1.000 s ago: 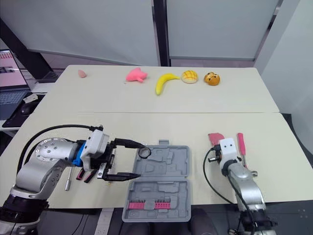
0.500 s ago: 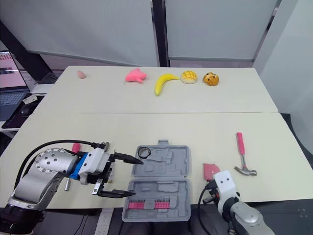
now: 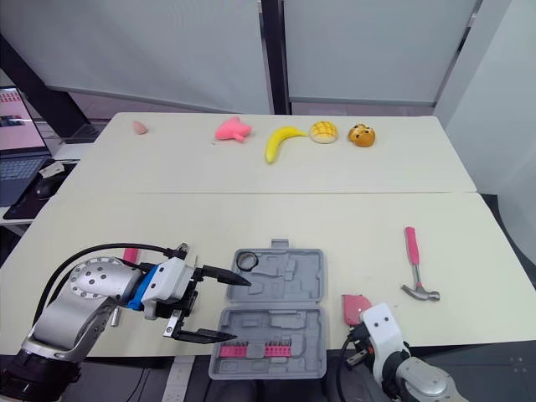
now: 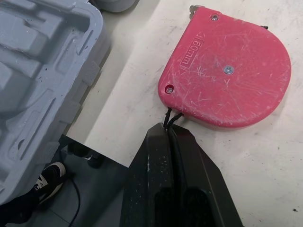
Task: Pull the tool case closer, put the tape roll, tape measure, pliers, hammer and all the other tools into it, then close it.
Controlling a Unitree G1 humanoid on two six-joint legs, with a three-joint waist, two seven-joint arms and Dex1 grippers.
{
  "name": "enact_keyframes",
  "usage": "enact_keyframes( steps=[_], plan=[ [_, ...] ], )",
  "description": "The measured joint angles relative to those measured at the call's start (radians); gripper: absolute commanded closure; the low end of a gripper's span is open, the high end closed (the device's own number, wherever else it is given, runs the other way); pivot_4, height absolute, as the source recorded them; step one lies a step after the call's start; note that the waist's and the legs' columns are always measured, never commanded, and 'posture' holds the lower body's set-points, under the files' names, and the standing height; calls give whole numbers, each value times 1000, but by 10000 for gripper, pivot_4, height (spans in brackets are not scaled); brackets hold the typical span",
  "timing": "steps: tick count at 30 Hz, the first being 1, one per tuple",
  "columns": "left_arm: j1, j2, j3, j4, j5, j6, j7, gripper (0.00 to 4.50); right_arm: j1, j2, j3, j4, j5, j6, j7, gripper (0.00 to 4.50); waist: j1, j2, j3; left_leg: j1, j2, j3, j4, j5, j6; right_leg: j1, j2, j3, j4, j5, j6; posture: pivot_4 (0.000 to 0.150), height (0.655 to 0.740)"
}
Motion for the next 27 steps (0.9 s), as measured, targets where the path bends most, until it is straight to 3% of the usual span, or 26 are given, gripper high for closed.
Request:
enact_keyframes(
  steps=[7, 11, 15, 20, 27],
  plan=[
    [8, -1, 0, 1, 1, -12, 9, 0, 14, 6, -17, -44, 74, 63, 11, 30608, 0, 0, 0, 0, 0, 0, 0, 0, 0, 0, 0, 0, 0, 0, 0, 1500, 7255],
    [8, -5, 0, 3, 3, -21, 10, 0, 51, -137, -48, -124, 113, 62, 99, 23621, 1, 0, 0, 0, 0, 0, 0, 0, 0, 0, 0, 0, 0, 0, 1, 1500, 7255],
    [7, -7, 0, 8, 3, -29, 10, 0, 85, -417, -104, -114, 61, -270, 342, 14986, -1, -2, -1, 1, 0, 0, 1, 0, 0, 1, 0, 0, 0, 0, 1, 1500, 7255],
    [4, -9, 0, 16, 4, -32, 10, 0, -85, -501, -129, 154, 29, -630, 552, 310, -1, -3, -1, 1, 0, 0, 2, 0, 0, 2, 0, 0, -1, 0, 2, 1500, 7255],
    [-1, -12, -6, 9, 2, -29, 10, 0, -357, -510, -16, 504, -52, -882, 732, 76, 0, -2, 0, 0, 0, 0, 2, 0, 0, 2, 0, 0, 0, 1, 2, 1500, 7255]
  ],
)
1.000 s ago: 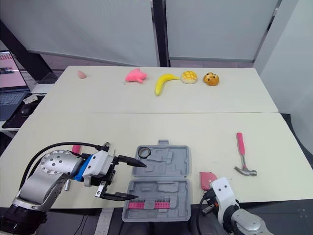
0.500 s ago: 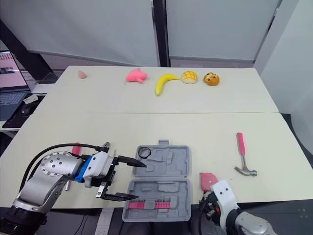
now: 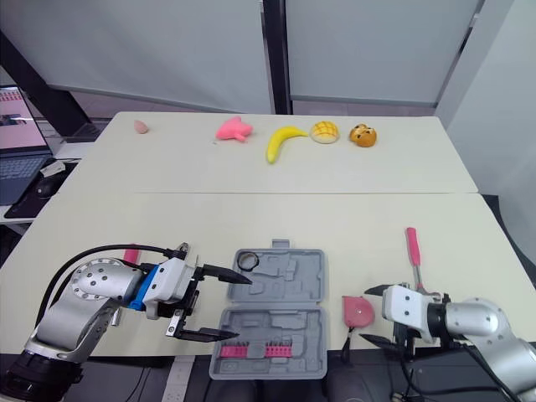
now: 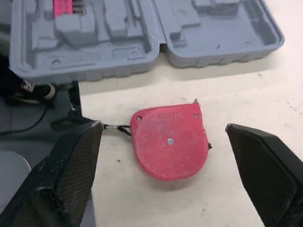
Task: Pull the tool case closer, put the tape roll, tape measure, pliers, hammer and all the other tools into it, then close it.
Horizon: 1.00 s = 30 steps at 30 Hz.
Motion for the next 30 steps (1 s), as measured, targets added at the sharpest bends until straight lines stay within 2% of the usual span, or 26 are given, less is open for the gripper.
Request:
enact_keyframes(
  steps=[6, 11, 30],
  plan=[
    [0, 0, -6, -38, -4, 22, 2, 0, -135, 23, 75, 180, -35, -86, 91, 76, 0, 0, 0, 0, 0, 0, 1, 0, 0, 0, 0, 0, 0, 0, 0, 1500, 7255],
    [-33, -5, -19, -42, -10, 61, 12, 0, -181, 55, 96, 256, -37, -117, 121, 76, 0, 0, 0, 0, 0, 0, 1, 0, 0, 0, 0, 0, 1, 3, -3, 1500, 7255],
    [-76, -1, -32, -51, -19, 108, 2, 0, -230, 121, 129, 405, -81, -203, 123, 76, 0, 1, 0, 0, 0, 0, 1, 0, 0, 0, 0, 0, 1, 3, -4, 1500, 7255]
  ],
)
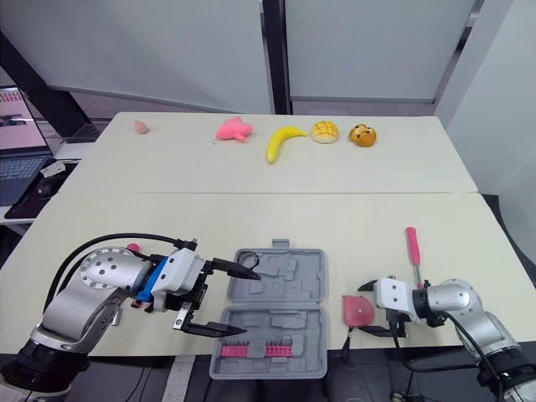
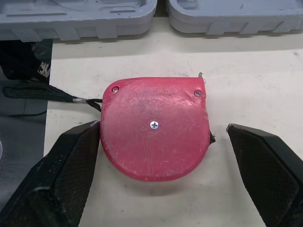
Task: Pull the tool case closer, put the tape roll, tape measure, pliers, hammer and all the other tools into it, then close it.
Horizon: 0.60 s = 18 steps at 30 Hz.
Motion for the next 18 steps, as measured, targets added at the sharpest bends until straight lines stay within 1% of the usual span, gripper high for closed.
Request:
enact_keyframes(
  steps=[4, 7, 9, 10, 15, 18],
  plan=[
    [1, 3, 0, 0, 0, -1, -4, 0, -5, 11, 7, 12, -7, -10, 0, 76, 0, 0, 0, 0, 0, 0, 0, 0, 0, 0, 0, 0, 0, 0, 0, 1500, 7255],
    [1, 3, 0, 1, 0, -2, -5, 0, -12, 18, 7, 24, -10, -14, -1, 6253, 0, 0, 0, 0, 0, 0, 0, 0, 0, 0, 0, 0, 0, 0, 0, 1500, 7255],
    [1, 3, 0, 2, 0, -2, -5, 0, -20, 28, 8, 34, -18, -17, -1, 12749, 0, 0, 0, 0, 0, 0, 0, 0, 0, 0, 0, 0, 0, 0, 0, 1500, 7255],
    [1, 3, 0, 2, 0, -2, -5, 0, -27, 29, 9, 36, -23, -17, -1, 13416, -1, 0, 0, 0, 0, 0, 0, 0, 0, 0, 0, 0, 0, 0, 0, 1500, 7255],
    [1, 3, 0, 8, 4, -9, -2, 0, -28, 31, 8, 35, -32, -32, -6, 13416, 0, 0, 0, 0, 0, 0, 0, 0, 0, 0, 0, 0, 0, 0, 0, 1500, 7255],
    [4, 3, 4, 20, 7, -21, 3, 0, -19, 17, 0, 2, -32, -32, -12, 13417, 0, 1, 0, 0, 0, 0, 0, 0, 0, 0, 0, 0, 0, 0, 0, 1500, 7255]
  ],
)
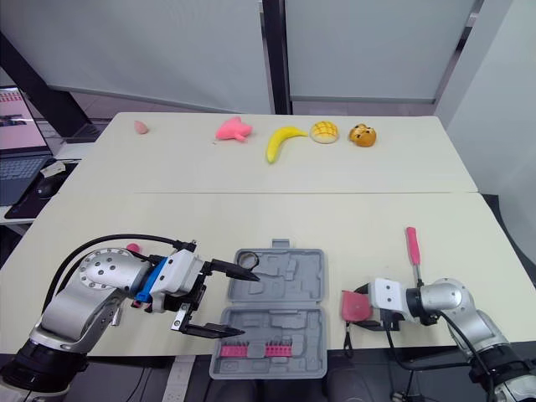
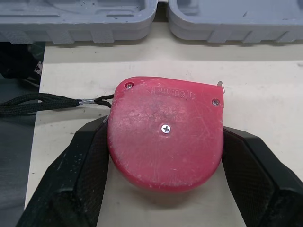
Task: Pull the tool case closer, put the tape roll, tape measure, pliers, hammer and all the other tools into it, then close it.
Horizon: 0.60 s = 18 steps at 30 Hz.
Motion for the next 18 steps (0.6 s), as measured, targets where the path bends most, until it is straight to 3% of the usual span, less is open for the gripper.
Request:
enact_keyframes(
  steps=[4, 6, 11, 18],
  plan=[
    [29, 17, 40, 17, 3, 1, 25, 0, 24, -67, -38, -170, 1, 112, -14, 13417, -3, 2, 1, 0, 0, 0, 0, 0, 0, -1, 0, 0, 1, 0, 0, 1500, 7255],
    [49, 40, 72, 27, 6, 18, 54, 0, -3, -123, -43, -324, -3, 268, -8, 13417, -6, 2, 1, 0, 0, -1, 0, 0, 0, -1, 0, 0, 2, 0, 0, 1500, 7255],
    [50, 54, 91, 23, 8, 87, 112, 0, -207, -128, 29, -531, -18, 624, 14, 13418, -5, 2, 1, 0, 0, -1, 0, 0, 0, -1, 1, 0, 2, -2, 4, 1500, 7255],
    [-4, 58, 73, 24, 40, 132, 152, 0, -544, -20, 254, -473, -54, 943, 90, 13418, -4, 3, 2, -1, 0, -1, 0, 0, 0, -1, 0, -1, 0, 0, 0, 1500, 7255]
  ],
)
